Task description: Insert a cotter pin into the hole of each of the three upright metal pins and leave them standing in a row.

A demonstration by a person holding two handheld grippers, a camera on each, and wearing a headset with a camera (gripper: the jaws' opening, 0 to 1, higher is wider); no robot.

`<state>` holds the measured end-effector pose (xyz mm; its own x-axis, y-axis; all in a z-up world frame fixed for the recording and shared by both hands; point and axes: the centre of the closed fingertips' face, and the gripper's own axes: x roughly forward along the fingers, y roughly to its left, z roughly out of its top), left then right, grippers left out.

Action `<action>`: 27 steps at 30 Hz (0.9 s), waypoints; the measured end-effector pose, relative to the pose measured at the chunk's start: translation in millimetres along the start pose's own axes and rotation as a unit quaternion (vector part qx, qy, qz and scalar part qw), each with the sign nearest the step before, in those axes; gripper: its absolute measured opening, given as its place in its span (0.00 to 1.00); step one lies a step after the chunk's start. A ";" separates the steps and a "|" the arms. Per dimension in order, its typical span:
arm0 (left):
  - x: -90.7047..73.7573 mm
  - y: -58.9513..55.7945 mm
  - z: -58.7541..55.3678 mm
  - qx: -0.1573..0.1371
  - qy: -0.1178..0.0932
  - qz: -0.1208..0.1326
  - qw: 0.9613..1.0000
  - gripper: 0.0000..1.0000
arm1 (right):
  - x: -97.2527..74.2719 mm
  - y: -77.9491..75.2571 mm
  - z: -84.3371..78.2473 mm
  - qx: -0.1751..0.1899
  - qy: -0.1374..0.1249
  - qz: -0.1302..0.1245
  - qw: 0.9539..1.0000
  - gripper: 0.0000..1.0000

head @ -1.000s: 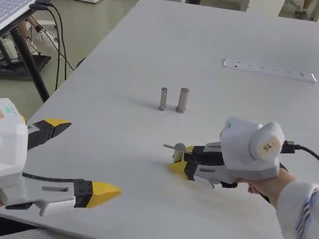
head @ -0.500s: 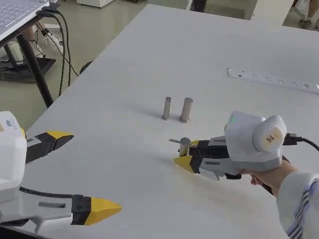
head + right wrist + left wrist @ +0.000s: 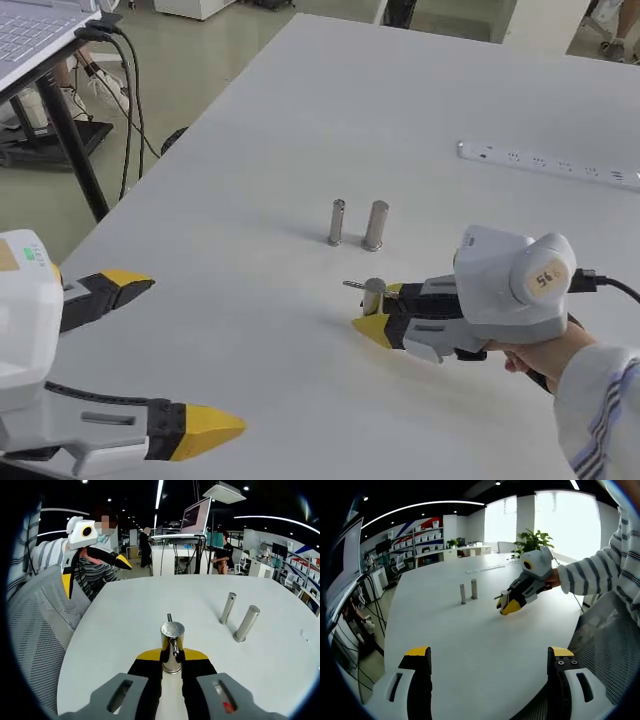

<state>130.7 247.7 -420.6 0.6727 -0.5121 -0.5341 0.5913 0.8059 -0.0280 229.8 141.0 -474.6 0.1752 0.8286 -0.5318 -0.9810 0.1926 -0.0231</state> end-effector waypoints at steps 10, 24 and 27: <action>-1.6 -3.6 -3.3 -0.004 0.002 -0.004 1.000 0.95 | 0.7 1.8 -4.5 0.015 0.000 -0.002 1.000 0.08; 0.0 -11.9 -2.1 -0.004 0.006 -0.016 1.000 0.95 | 2.7 0.4 -8.5 0.014 -0.015 -0.014 1.000 0.09; 0.5 -13.8 -1.7 -0.003 0.007 -0.019 1.000 0.95 | 2.7 2.3 -6.8 0.007 -0.013 -0.018 1.000 0.09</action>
<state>122.1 236.8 -421.9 0.6435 -0.5388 -0.5437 0.6137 0.7877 -0.0544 227.4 140.1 -481.8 0.2125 0.8347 -0.5080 -0.9728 0.2296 -0.0297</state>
